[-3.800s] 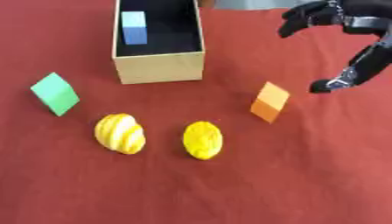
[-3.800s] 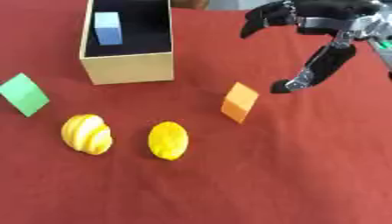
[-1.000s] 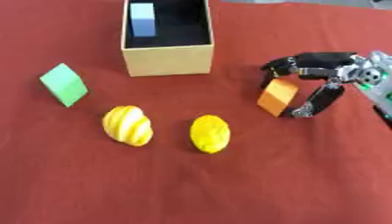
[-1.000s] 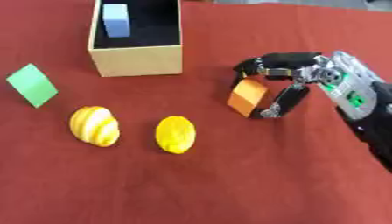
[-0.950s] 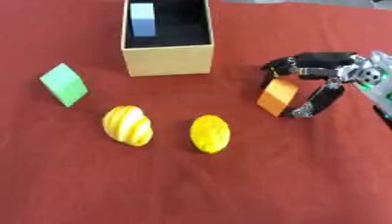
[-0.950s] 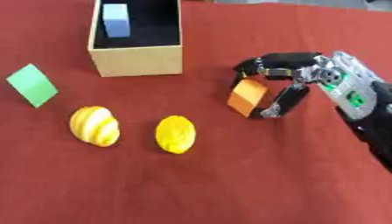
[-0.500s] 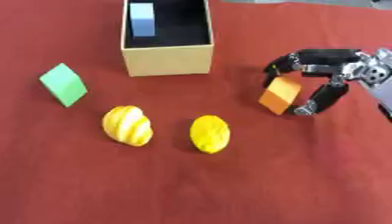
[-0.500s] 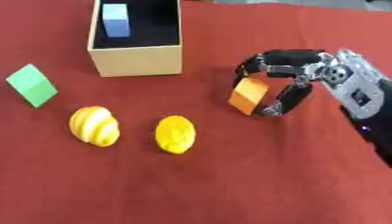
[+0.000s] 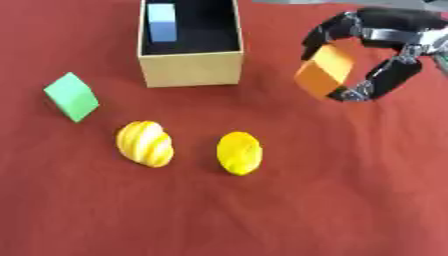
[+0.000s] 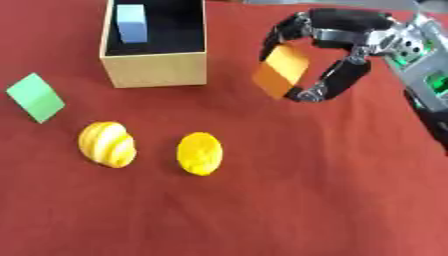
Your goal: Pick up objects on the table and place them in the box.
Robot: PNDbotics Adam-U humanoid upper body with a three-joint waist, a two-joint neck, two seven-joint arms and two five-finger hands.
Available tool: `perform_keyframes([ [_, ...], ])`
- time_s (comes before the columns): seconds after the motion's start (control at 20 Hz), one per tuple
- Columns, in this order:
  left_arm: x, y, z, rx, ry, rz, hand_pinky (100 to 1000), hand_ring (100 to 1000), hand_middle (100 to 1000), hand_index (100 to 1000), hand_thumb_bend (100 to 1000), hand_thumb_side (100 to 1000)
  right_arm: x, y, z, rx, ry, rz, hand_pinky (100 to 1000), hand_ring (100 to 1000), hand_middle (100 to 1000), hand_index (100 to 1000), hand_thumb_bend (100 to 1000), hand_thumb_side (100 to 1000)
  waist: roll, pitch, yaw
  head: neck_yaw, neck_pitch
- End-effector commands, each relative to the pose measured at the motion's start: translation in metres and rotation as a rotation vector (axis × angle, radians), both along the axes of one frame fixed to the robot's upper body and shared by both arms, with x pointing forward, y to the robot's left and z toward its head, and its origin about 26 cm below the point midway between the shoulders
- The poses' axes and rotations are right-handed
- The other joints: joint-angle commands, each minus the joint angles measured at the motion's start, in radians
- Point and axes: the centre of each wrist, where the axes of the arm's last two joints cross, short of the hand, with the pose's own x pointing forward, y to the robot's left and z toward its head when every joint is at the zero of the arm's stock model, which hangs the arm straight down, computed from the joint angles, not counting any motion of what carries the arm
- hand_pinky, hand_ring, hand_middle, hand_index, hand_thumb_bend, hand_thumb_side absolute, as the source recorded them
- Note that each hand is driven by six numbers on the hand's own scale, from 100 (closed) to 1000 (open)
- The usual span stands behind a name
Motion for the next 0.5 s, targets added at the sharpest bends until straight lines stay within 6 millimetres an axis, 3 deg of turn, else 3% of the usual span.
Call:
perform_keyframes([
  [0.05,-0.004,0.000,0.006,0.006,-0.027,-0.005,744,756,755,861,266,700,0.000,0.008,0.023,-0.155,-0.074,0.108,823,856,539,663,100,100,0.002,-0.034,0.002,-0.012,-0.010],
  [0.5,-0.003,-0.007,0.009,0.000,-0.037,-0.037,745,757,755,861,273,692,0.033,0.055,0.049,-0.056,-0.129,0.091,828,852,545,669,100,100,-0.009,-0.038,0.030,-0.052,-0.021],
])
